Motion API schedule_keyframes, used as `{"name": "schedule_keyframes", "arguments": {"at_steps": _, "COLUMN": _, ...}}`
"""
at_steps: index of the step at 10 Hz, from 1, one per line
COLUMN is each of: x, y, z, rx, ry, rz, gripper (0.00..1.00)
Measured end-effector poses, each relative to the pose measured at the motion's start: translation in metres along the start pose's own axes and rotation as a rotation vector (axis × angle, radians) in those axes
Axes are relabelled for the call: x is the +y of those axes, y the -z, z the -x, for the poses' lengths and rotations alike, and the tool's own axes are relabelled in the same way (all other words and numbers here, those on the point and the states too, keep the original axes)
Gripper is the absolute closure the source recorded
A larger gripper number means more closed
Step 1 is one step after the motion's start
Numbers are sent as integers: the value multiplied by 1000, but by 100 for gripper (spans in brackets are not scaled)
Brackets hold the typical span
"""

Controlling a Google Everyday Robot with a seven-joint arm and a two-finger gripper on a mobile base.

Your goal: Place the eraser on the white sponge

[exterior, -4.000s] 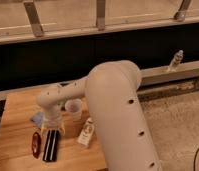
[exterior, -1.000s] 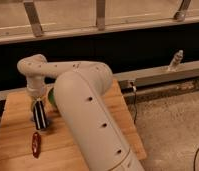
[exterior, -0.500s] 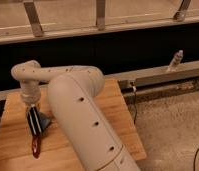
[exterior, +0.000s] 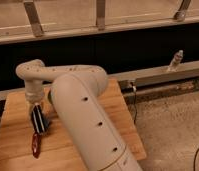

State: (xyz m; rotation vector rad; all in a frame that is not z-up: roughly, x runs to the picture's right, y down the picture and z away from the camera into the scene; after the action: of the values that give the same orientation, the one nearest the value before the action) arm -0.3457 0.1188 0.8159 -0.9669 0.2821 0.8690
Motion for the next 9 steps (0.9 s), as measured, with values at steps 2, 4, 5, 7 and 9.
{"name": "schedule_keyframes", "arguments": {"at_steps": 2, "x": -5, "y": 6, "z": 0, "rx": -9, "ry": -18, "rz": -10, "gripper": 100}}
{"name": "schedule_keyframes", "arguments": {"at_steps": 4, "x": -6, "y": 6, "z": -1, "rx": -8, "ry": -20, "rz": -11, "gripper": 98}}
{"name": "schedule_keyframes", "arguments": {"at_steps": 5, "x": -6, "y": 6, "z": -1, "rx": -8, "ry": -19, "rz": -11, "gripper": 90}}
{"name": "schedule_keyframes", "arguments": {"at_steps": 7, "x": -7, "y": 6, "z": -1, "rx": -8, "ry": -20, "rz": -11, "gripper": 70}}
{"name": "schedule_keyframes", "arguments": {"at_steps": 9, "x": -7, "y": 6, "z": -1, "rx": -8, "ry": -20, "rz": -11, "gripper": 50}}
